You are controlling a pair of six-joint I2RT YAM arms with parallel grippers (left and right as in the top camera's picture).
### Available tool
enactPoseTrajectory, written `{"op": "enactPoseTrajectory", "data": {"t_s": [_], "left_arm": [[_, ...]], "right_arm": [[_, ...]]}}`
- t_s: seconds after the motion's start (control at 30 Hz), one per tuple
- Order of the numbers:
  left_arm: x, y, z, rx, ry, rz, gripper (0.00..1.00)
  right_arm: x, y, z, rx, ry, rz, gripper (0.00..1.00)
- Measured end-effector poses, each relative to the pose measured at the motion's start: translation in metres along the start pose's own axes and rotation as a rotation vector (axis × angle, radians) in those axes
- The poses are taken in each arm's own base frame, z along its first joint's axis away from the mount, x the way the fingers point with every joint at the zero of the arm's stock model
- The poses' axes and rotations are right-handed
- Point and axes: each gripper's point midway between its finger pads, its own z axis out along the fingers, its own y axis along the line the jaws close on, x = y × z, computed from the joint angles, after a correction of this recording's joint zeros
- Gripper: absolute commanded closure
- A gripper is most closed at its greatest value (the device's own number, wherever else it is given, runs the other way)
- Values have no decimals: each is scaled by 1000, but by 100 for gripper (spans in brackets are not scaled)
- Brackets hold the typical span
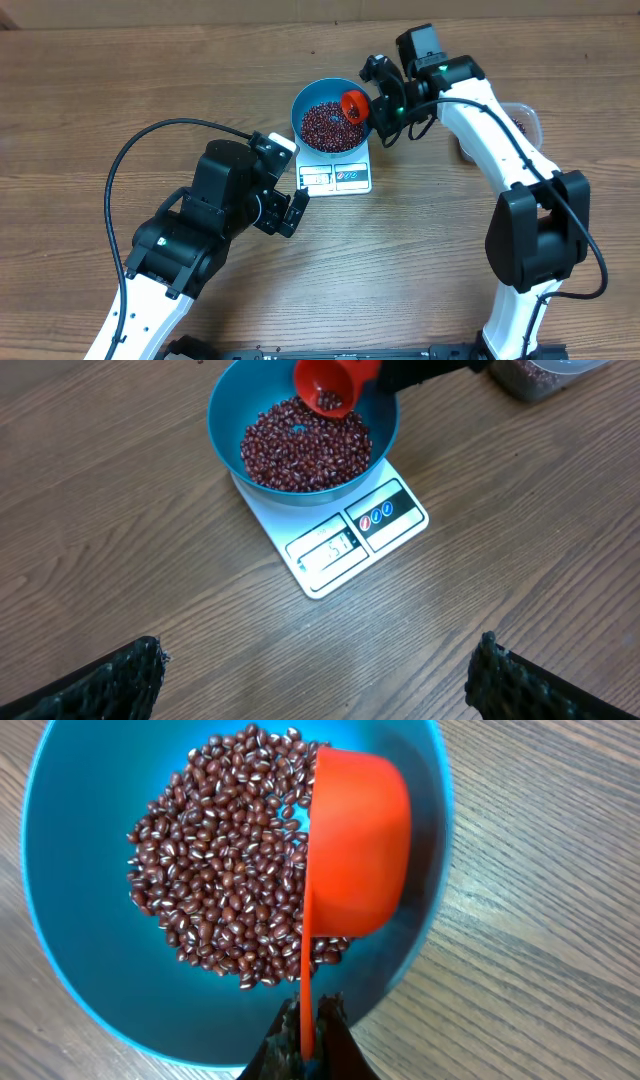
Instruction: Scoop item into bowl and weigh 150g on scale
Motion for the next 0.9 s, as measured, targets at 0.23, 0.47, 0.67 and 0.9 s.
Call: {"op": "enactPoseTrajectory", "data": {"t_s": [0.23,0.47,0.67,0.9], "left_arm": [[0,0,0,0,0,0,0],[0,0,0,0,0,0,0],[0,0,0,0,0,0,1],[0,0,0,0,0,0,1]], "right_arm": [[6,16,6,25,48,-39,96],[14,20,7,25,87,-38,96],[11,38,7,-70,67,-36,96],[0,53,6,-164,15,-43,96]]}}
